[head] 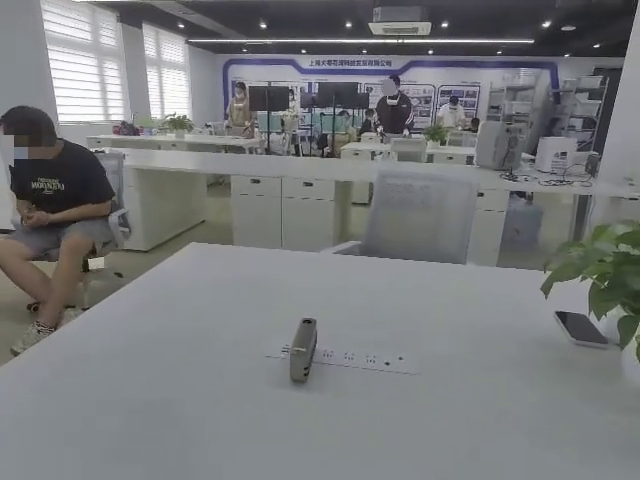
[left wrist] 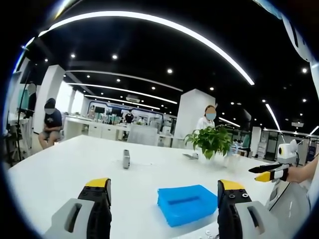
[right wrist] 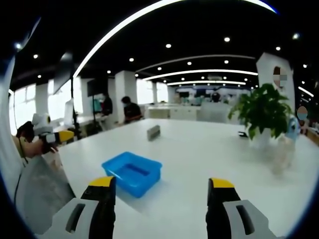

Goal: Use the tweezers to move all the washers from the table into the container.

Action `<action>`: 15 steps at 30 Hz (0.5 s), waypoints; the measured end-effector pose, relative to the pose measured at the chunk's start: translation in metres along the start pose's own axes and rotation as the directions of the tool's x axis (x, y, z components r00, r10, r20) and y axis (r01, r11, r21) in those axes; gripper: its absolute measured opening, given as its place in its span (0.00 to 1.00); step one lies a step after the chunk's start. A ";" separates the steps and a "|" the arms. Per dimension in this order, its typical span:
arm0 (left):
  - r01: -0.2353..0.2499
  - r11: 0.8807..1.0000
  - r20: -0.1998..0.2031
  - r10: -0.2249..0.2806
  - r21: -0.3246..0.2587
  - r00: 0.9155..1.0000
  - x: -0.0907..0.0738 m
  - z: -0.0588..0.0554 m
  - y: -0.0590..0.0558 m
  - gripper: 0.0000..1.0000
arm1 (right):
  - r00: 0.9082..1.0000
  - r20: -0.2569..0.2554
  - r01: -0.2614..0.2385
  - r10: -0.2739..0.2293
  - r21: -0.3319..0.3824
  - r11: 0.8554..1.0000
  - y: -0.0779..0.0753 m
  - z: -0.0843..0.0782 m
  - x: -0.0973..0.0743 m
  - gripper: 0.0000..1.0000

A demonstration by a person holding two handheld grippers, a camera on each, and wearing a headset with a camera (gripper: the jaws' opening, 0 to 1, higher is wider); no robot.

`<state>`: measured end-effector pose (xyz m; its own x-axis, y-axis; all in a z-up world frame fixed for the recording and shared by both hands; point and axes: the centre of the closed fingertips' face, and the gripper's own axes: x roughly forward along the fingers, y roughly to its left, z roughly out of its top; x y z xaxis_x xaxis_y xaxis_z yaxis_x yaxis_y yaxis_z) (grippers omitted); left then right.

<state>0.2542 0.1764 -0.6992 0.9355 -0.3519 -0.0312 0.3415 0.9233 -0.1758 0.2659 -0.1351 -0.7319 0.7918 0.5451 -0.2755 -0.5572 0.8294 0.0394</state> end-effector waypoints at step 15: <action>0.048 0.996 -0.198 -0.032 0.077 0.980 0.001 -0.030 -0.005 0.92 | 0.989 -0.150 -0.009 -0.010 -0.127 0.992 0.004 -0.017 0.002 0.74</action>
<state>0.2504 0.1668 -0.7283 0.8875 -0.4050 -0.2199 0.3924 0.9143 -0.1005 0.2611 -0.1330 -0.7486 0.7508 0.5121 -0.4171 -0.5919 0.8020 -0.0807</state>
